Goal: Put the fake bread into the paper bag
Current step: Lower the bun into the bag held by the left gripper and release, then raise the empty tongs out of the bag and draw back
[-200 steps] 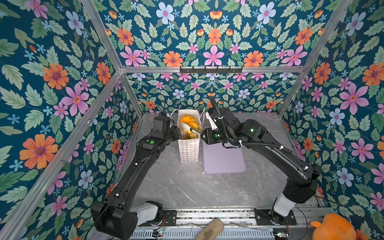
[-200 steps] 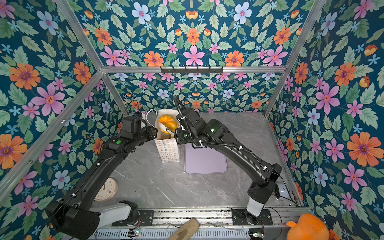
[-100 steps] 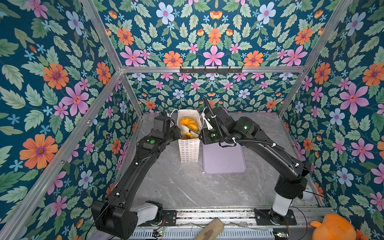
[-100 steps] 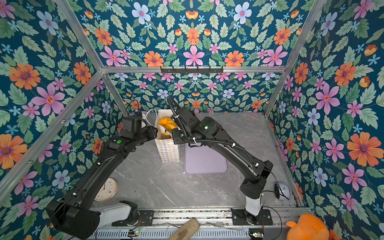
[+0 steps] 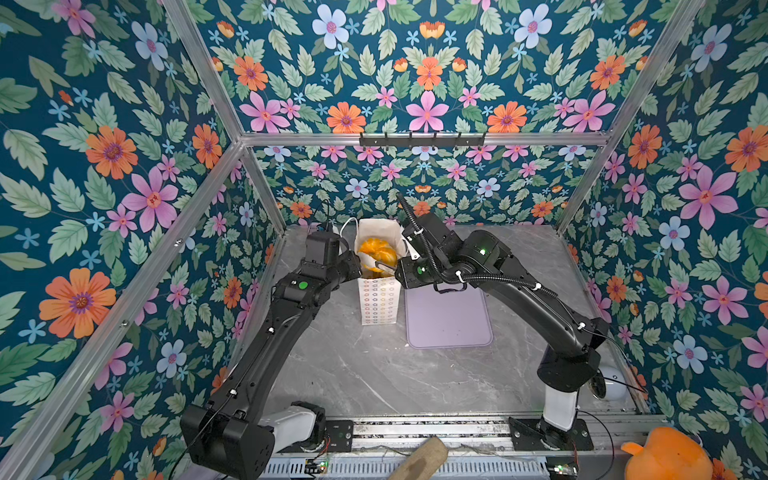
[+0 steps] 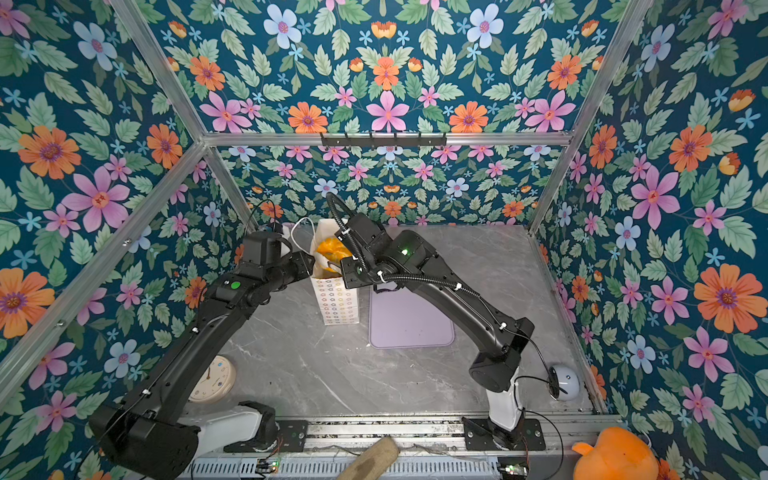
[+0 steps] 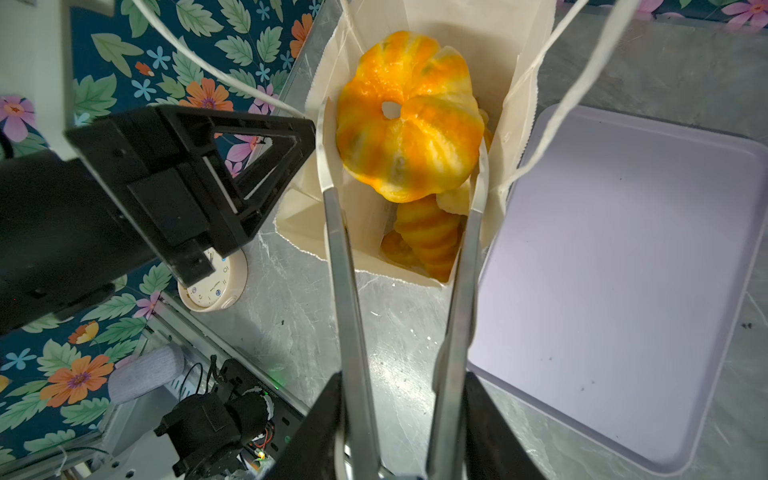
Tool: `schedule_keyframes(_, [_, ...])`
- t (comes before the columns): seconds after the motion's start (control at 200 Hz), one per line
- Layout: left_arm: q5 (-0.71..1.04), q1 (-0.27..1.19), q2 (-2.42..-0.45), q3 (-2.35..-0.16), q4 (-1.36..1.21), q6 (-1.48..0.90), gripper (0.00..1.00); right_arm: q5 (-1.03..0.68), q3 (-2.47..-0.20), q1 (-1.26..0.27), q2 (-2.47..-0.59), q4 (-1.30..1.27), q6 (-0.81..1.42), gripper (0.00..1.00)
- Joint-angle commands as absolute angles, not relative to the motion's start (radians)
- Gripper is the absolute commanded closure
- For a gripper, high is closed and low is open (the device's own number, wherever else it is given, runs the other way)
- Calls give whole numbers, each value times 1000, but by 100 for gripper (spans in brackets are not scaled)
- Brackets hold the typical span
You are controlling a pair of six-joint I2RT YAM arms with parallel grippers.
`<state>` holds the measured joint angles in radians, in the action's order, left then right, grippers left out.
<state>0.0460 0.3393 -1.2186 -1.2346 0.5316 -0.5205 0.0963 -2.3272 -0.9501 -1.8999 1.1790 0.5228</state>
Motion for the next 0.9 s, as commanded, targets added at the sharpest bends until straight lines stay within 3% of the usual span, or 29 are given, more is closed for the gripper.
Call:
schedule_keyframes(0.0, [36,338,-1216,-1233,517,-512,63,111,-2345,-952,-1904,1184,519,56])
schedule_keyframes(0.895, [37,338,-1217,-1226,515,-513,64,91,-2460,-952,-1890,1198,451,53])
